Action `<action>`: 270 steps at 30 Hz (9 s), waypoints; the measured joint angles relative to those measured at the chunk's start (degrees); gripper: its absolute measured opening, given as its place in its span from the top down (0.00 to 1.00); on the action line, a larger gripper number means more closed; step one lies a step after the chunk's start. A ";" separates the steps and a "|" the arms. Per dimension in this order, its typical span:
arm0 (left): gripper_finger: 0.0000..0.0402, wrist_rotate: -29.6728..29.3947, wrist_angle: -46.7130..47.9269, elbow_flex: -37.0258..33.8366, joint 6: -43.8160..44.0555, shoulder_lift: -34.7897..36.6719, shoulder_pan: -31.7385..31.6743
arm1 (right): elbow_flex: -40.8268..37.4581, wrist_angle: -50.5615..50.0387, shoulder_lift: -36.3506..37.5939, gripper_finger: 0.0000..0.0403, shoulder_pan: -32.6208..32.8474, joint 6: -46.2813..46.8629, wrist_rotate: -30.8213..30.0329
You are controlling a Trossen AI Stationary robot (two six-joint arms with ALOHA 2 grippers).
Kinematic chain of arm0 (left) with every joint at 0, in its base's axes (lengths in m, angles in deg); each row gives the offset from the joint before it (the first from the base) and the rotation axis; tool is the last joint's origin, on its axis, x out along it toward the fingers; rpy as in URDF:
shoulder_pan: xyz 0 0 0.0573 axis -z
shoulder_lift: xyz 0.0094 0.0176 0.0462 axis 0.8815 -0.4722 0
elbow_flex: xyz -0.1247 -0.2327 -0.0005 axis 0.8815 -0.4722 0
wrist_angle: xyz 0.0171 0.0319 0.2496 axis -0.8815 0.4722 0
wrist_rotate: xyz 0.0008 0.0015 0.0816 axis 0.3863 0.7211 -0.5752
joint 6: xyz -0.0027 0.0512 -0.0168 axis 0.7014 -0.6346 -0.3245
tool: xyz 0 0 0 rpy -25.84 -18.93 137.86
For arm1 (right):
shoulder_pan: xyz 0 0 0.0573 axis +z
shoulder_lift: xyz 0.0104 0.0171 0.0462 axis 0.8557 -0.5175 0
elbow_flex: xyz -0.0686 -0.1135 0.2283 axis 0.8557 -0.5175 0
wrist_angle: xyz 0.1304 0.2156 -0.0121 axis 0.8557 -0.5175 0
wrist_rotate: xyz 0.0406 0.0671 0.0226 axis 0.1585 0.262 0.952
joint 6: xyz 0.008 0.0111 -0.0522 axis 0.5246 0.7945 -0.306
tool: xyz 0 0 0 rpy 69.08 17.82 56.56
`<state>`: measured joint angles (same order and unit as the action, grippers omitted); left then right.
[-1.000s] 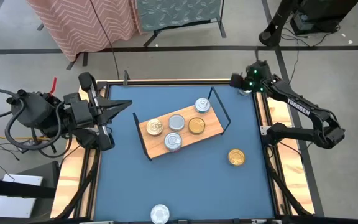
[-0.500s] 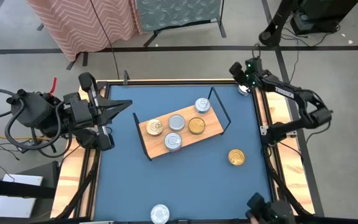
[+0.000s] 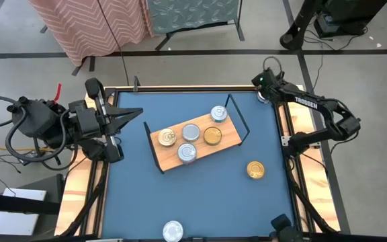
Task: Stack canned seafood by type on shelf
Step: Put the blue/pink tuna can on the shelf
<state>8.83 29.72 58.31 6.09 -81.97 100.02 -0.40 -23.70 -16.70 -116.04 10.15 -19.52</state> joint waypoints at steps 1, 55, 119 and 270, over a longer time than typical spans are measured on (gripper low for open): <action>0.99 0.00 0.18 0.00 0.00 0.00 0.00 | 0.00 -2.22 0.06 1.00 1.39 2.43 -0.79; 0.99 2.38 0.75 0.00 4.78 0.56 -0.33 | 54.97 -53.87 -33.38 1.00 -7.27 -91.32 19.52; 0.99 -4.36 -3.12 0.00 6.51 0.12 -9.78 | 33.73 -13.09 -36.46 1.00 -13.02 -37.40 37.65; 0.99 8.07 7.67 0.01 5.23 9.81 -16.76 | 44.78 -54.33 -28.66 0.23 -7.17 -94.18 21.70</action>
<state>16.90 37.39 58.32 11.31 -72.16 83.25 44.38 -78.03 -45.36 -123.21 -84.02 2.18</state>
